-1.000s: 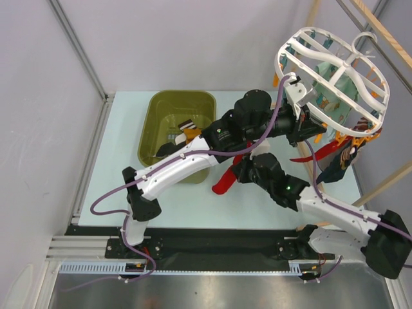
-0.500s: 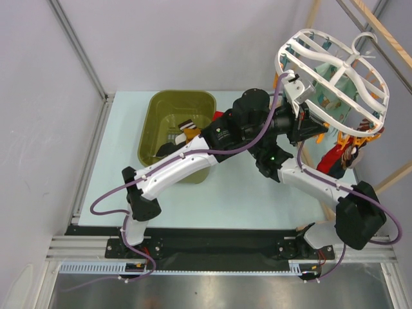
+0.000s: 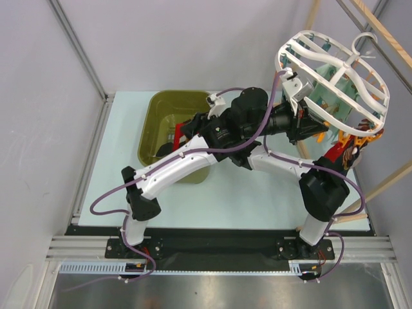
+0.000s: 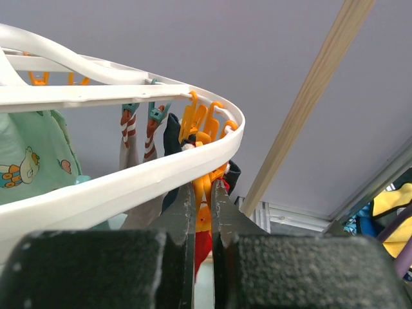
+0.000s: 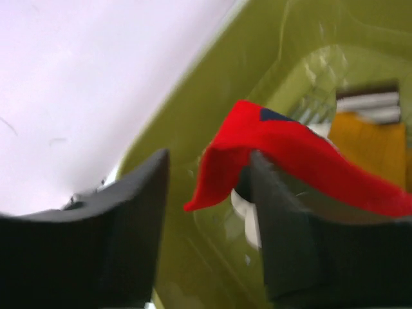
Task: Remove the socks clipped to the hanger
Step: Place the sock in the bin.
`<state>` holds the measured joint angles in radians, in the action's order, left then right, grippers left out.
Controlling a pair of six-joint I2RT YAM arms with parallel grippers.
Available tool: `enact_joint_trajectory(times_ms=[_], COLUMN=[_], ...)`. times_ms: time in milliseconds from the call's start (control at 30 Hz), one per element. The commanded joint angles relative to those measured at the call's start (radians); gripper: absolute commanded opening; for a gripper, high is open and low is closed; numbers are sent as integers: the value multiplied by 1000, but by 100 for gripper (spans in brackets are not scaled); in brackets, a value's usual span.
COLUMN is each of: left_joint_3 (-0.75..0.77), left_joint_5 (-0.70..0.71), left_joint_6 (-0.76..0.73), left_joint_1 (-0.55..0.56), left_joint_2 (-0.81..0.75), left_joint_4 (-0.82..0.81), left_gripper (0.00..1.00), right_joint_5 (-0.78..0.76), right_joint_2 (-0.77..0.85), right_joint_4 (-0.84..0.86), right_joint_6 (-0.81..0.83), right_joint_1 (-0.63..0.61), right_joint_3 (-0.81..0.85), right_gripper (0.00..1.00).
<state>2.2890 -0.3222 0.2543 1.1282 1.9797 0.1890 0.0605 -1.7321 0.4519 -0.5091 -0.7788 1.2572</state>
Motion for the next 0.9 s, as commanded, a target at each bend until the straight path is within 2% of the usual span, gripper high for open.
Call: enact_joint_trajectory(times_ms=[0, 133, 267, 467, 600, 733, 867], left_joint_3=[-2, -36, -30, 1, 23, 23, 21], left_joint_5=[-24, -63, -101, -101, -142, -147, -120], left_joint_6=[20, 68, 114, 146, 189, 198, 186], left_joint_1=[-19, -54, -88, -126, -153, -159, -160], left_joint_2=[-77, -105, -104, -90, -68, -65, -73], left_joint_4=[-29, -60, -85, -94, -97, -97, -86], left_gripper=[0, 0, 0, 0, 0, 0, 0], right_joint_5=[-30, -92, -84, -70, -97, -128, -192], right_joint_2=[15, 100, 176, 307, 402, 590, 745], right_joint_4=[-102, -185, -213, -165, -245, -275, -401], right_joint_6=[63, 178, 285, 328, 336, 325, 319], right_joint_1=[1, 1, 0, -28, -68, -74, -115], right_joint_3=[12, -30, -109, -272, -338, -470, -502], right_gripper=[62, 76, 81, 81, 81, 82, 83])
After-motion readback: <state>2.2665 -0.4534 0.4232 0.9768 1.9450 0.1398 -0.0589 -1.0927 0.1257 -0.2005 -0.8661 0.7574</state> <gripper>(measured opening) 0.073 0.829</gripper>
